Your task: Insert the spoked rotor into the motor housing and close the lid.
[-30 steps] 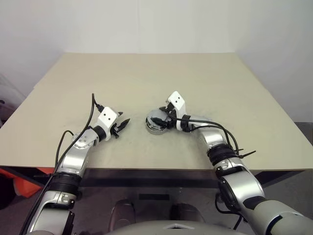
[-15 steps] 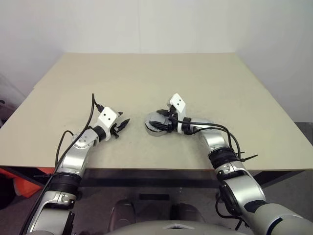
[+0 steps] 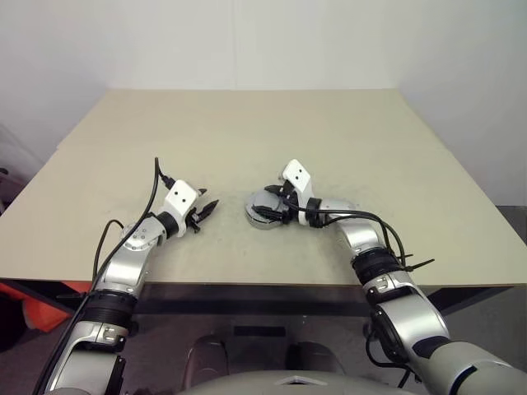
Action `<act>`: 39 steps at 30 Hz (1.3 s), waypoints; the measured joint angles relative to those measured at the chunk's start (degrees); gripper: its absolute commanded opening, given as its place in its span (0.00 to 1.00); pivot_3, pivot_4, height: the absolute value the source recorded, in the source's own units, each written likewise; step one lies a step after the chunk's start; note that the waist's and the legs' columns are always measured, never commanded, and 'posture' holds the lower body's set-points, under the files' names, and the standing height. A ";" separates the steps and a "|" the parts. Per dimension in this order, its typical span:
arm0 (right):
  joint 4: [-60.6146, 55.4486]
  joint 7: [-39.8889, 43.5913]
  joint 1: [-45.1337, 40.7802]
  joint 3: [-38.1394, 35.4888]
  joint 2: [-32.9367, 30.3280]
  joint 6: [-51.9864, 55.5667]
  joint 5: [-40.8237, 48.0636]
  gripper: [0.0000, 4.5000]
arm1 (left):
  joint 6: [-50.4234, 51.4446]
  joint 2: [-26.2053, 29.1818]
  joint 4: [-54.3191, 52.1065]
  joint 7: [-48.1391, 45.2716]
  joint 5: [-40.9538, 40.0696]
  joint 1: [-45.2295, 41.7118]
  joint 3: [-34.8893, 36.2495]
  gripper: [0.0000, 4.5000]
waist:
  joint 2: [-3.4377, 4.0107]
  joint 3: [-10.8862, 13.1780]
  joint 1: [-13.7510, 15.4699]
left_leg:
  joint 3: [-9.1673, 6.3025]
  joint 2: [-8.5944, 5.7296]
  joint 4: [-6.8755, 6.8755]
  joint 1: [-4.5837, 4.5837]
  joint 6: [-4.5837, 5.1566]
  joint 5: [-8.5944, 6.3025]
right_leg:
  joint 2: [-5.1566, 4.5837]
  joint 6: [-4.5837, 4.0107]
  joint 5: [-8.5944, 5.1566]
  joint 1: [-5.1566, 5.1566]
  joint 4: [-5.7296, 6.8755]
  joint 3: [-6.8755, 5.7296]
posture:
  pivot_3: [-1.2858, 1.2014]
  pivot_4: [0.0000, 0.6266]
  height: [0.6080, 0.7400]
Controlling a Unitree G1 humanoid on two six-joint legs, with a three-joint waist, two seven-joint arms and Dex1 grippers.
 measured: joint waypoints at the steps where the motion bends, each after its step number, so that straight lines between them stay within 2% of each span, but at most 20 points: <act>1: -0.01 0.44 0.00 0.05 -0.20 -0.05 0.02 0.69 | 0.00 0.01 0.00 0.00 0.00 0.00 0.00 0.49 | 0.00 0.00 0.01 | 0.00 0.00 0.00 0.00 0.00 0.00 | 0.00 0.00 0.00 0.00 0.00 0.00 | 0.52 0.00 1.00; 8: -0.15 2.31 0.00 0.24 -1.13 -0.19 0.05 0.69 | 0.01 0.07 -0.02 0.02 0.01 0.02 0.00 0.49 | 0.00 0.00 0.10 | -0.01 0.00 0.00 -0.01 0.02 -0.01 | -0.01 0.00 0.00 0.02 0.00 0.00 | 0.52 0.00 1.00; 32: -0.04 0.30 -0.11 1.48 -0.79 -0.92 -1.56 0.69 | 0.43 0.02 -0.22 0.03 -0.07 0.20 0.00 0.49 | -0.01 -0.01 0.02 | -0.01 0.00 0.02 0.08 0.01 -0.01 | -0.01 0.00 0.00 0.07 0.02 0.00 | 0.52 0.00 1.00; 36: 1.14 -0.36 -0.84 2.15 -0.95 -1.32 -2.10 0.69 | 4.03 -3.67 -1.60 0.31 -3.88 -0.34 0.98 0.49 | -0.03 -0.02 0.05 | 0.00 0.00 0.05 0.35 0.00 0.00 | -0.02 0.01 -0.01 0.34 0.03 0.01 | 0.52 0.00 1.00; 39: 1.44 -1.15 -0.88 2.43 -0.93 -1.41 -2.30 0.69 | 8.19 -7.06 -2.79 0.48 -7.23 -2.16 1.14 0.35 | -0.03 -0.02 0.08 | 0.00 0.00 0.04 0.63 0.00 0.00 | -0.02 0.34 -0.20 0.59 0.03 0.01 | 0.52 0.00 1.00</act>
